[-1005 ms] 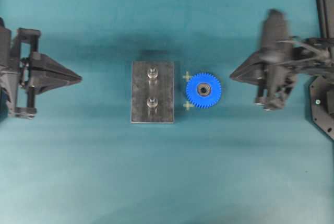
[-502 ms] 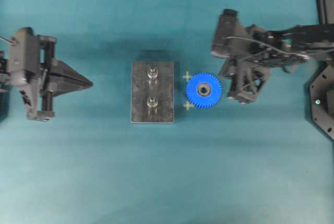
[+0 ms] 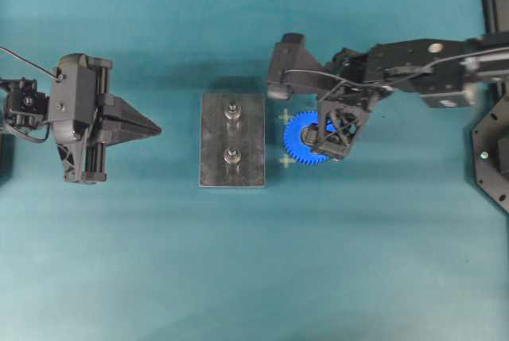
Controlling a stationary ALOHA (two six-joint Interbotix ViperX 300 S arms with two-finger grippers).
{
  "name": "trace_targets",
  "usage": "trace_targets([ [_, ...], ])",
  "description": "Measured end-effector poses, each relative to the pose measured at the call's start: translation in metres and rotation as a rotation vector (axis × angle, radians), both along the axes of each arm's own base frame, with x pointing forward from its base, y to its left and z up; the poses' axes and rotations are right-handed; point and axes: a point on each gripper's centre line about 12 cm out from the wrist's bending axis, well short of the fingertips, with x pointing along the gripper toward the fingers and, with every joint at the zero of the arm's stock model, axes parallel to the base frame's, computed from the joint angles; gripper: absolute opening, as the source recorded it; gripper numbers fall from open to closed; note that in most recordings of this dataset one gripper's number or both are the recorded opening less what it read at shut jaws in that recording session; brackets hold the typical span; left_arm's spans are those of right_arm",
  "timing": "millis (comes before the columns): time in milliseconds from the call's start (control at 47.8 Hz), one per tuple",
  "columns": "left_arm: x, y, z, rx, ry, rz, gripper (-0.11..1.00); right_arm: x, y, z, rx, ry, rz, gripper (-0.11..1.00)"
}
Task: Fit the large gear onto the shaft.
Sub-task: 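Move the right gripper over the blue gear's bearing hub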
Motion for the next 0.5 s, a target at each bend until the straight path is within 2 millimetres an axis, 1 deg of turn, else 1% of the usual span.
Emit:
trace_targets([
  [251,0.0,0.0,0.001,0.001,-0.002,0.001,0.0,0.003,-0.004,-0.003,-0.004,-0.01,-0.009,0.89],
  [502,0.0,0.0,0.0,0.001,0.0,0.001,0.0,0.009,-0.006,-0.012,-0.008,0.011,-0.006,0.89],
])
